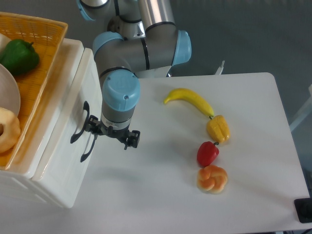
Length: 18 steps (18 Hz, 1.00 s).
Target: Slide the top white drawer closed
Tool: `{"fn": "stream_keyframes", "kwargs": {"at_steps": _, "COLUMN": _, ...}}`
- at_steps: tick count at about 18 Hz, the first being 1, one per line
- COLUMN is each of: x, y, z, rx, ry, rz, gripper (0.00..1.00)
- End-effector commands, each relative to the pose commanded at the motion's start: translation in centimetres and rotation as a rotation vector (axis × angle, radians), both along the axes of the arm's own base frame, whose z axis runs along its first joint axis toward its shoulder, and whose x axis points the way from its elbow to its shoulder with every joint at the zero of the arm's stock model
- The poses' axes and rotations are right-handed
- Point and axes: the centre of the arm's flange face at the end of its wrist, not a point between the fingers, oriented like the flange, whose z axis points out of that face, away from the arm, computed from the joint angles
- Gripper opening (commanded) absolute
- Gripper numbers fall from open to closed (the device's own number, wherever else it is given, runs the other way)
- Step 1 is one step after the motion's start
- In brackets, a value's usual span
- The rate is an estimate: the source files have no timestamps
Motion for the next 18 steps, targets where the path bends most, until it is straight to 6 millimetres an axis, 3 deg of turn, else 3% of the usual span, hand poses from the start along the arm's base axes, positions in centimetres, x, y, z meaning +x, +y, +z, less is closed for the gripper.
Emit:
{"fn": "stream_keyframes", "kwargs": {"at_steps": 9, "x": -6.8, "y": -3.3, "z": 2.0, "rx": 0.012, "ry": 0.061, "rz": 0.082, "gripper": 1.00}}
{"fn": "stream_keyframes", "kwargs": {"at_steps": 14, "x": -10.9, "y": -5.7, "z": 3.3, "rx": -0.013, "ry": 0.164, "rz": -0.095, "gripper": 1.00}}
{"fn": "stream_keyframes", "kwargs": {"at_steps": 15, "x": -12.6, "y": -7.0, "z": 3.9, "rx": -0.007, "ry": 0.181, "rz": -0.139, "gripper": 1.00}}
{"fn": "stream_keyframes", "kwargs": {"at_steps": 18, "x": -15.0, "y": -9.7, "z": 3.6, "rx": -0.062, "ry": 0.214, "rz": -0.255, "gripper": 1.00}}
